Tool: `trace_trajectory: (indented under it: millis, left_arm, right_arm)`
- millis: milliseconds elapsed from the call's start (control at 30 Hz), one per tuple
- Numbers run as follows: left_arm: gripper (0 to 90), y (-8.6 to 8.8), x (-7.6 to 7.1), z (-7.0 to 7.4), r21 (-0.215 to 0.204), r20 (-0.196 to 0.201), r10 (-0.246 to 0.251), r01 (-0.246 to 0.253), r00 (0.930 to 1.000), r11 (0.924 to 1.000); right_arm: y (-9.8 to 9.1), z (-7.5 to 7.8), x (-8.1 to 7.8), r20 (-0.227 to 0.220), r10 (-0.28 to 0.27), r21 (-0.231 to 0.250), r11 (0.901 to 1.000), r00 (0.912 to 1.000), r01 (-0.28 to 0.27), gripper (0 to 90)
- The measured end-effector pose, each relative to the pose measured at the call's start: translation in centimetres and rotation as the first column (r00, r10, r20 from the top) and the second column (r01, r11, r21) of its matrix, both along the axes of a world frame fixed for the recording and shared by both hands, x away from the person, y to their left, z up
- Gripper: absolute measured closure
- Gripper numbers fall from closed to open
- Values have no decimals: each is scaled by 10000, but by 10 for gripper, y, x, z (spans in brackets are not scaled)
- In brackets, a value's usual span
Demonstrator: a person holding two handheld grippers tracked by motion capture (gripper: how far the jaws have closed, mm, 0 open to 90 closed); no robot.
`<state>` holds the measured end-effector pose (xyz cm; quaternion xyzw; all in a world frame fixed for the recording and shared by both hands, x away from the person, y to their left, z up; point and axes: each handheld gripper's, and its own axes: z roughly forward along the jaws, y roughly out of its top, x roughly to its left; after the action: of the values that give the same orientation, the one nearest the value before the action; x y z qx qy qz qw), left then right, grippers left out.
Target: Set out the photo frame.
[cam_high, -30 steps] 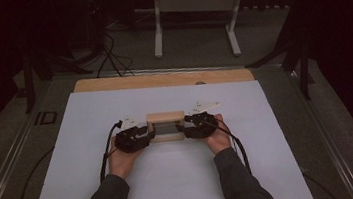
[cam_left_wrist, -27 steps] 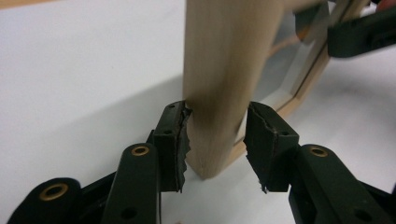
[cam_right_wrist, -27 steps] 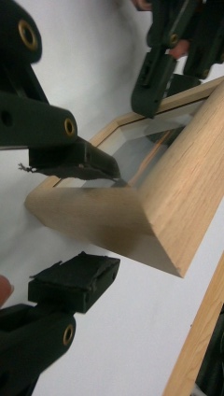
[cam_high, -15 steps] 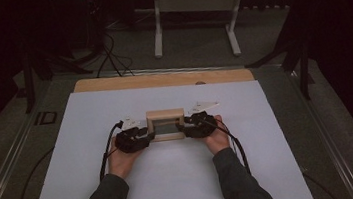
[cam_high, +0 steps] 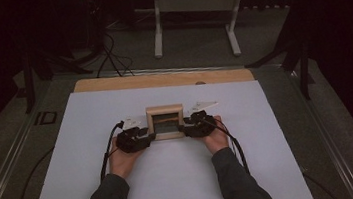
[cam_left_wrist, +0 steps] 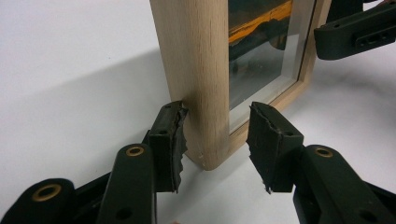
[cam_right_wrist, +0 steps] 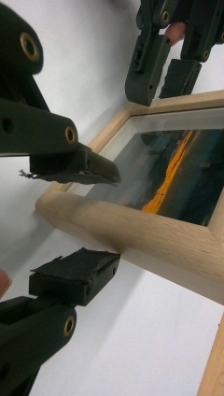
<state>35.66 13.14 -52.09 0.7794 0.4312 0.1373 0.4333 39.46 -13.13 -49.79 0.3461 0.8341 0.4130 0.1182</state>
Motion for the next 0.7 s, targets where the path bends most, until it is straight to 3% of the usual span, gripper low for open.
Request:
trace_trajectory:
  millis: [400,700]
  left_arm:
    - [499,3,0,2,-123,-71,119,-120,9999,9999]
    - [486,13,-4,11,-226,129,523,-520,9985,9984]
  right_arm:
    - [-1,1,-2,-55,13,-36,10000,10000,-13,507]
    - [-9,11,-9,173,99,-229,9997,9998,-95,478]
